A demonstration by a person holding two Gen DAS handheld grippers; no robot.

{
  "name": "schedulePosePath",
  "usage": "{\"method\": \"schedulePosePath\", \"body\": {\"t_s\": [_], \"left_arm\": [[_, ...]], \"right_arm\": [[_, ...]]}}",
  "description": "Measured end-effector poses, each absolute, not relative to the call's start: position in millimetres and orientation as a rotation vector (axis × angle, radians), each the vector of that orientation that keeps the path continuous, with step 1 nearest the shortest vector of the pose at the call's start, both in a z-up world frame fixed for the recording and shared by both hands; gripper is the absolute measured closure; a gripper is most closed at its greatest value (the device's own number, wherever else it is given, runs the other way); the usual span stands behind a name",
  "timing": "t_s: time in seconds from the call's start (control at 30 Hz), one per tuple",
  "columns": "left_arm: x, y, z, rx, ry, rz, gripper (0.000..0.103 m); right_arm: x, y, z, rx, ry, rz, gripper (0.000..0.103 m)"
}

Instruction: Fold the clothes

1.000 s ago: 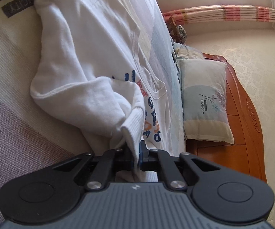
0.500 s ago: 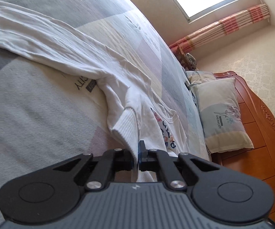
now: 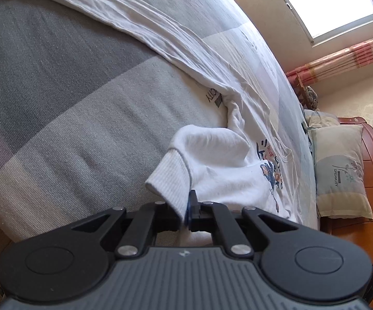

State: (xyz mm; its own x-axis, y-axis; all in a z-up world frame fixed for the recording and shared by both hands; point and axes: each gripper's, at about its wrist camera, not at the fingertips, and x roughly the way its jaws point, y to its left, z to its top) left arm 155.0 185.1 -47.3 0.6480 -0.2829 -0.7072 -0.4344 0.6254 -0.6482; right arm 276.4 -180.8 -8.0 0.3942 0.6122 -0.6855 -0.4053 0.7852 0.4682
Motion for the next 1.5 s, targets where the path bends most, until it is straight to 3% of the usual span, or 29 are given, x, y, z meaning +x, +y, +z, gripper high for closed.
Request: {"method": "schedulePosePath", "body": {"t_s": [0.07,0.1,0.13,0.17,0.23,0.37,0.6,0.73,1.07,1.3,1.5], "left_arm": [[160,184,-54,-0.871,0.958,0.119,0.094],[161,185,-56,-0.845,0.985,0.140,0.085],[163,185,-57,-0.818,1.010,0.161,0.083],[163,187,-55,-0.796,1.006,0.168,0.082],[162,190,-48,-0.753,0.990,0.178,0.068],[167,189,-23,-0.541,0.948,0.241,0.059],[205,133,3,-0.286,0.918,0.013,0.031],[232,85,9,-0.087,0.911,-0.141,0.025],[273,-32,-35,0.501,0.857,-0.383,0.024],[310,6,-9,0.333,0.861,-0.311,0.024],[342,46,-13,0.134,0.897,-0.265,0.016]], "right_arm": [[277,-186,-13,0.257,0.986,0.632,0.000],[277,-188,-16,0.260,0.993,0.619,0.000],[276,-190,-19,0.259,0.999,0.608,0.000],[276,-192,-21,0.255,1.006,0.596,0.000],[275,-195,-23,0.245,1.009,0.582,0.000],[276,-197,-25,0.247,1.009,0.575,0.000],[290,-185,-29,0.124,0.988,0.521,0.000],[291,-192,-33,0.120,0.984,0.499,0.000],[271,-242,-41,0.230,0.998,0.325,0.000],[265,-255,-46,0.263,1.001,0.284,0.000],[266,-257,-49,0.266,1.001,0.290,0.000]]}}
